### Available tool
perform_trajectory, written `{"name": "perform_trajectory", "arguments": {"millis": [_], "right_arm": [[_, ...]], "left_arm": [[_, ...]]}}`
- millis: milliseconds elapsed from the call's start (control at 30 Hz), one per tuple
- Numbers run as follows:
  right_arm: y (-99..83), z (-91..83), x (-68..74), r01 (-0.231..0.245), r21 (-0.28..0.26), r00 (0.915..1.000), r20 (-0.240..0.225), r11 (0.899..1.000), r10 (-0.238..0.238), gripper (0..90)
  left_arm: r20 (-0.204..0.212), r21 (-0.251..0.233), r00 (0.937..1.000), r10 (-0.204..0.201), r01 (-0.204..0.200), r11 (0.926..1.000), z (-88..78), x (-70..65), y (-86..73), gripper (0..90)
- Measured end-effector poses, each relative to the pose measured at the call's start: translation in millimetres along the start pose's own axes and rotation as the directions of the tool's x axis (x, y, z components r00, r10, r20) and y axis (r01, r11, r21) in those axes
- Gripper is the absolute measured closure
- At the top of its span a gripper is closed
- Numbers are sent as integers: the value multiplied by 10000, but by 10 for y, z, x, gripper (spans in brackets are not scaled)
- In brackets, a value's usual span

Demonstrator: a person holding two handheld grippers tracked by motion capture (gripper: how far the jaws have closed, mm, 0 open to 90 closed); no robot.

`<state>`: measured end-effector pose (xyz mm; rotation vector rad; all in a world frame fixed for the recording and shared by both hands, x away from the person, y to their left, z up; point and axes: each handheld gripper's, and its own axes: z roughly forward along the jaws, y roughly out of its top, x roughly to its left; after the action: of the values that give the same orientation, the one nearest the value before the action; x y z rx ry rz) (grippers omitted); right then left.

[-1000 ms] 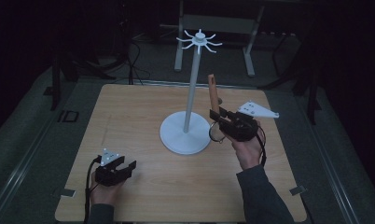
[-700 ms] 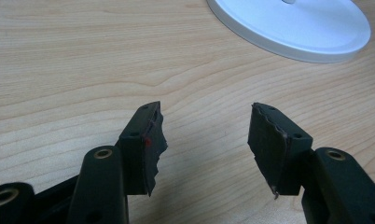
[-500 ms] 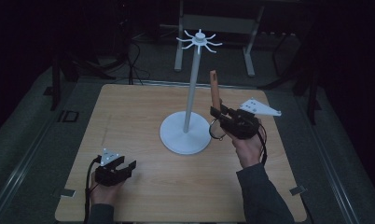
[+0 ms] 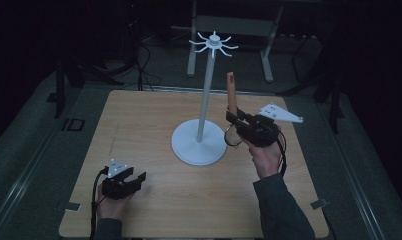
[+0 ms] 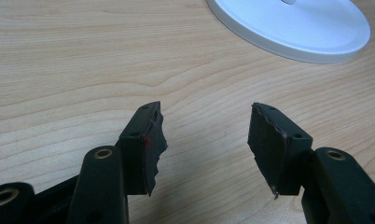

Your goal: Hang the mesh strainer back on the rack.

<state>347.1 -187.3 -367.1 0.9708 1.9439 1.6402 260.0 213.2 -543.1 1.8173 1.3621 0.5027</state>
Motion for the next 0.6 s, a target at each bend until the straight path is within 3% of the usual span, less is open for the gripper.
{"name": "perform_trajectory", "arguments": {"millis": [600], "right_arm": [[138,-6,26,126,-190,9999,-80,9997,-127,695]], "left_arm": [[16,24,10000,15,-15,10000,4,-4,0,448]]}}
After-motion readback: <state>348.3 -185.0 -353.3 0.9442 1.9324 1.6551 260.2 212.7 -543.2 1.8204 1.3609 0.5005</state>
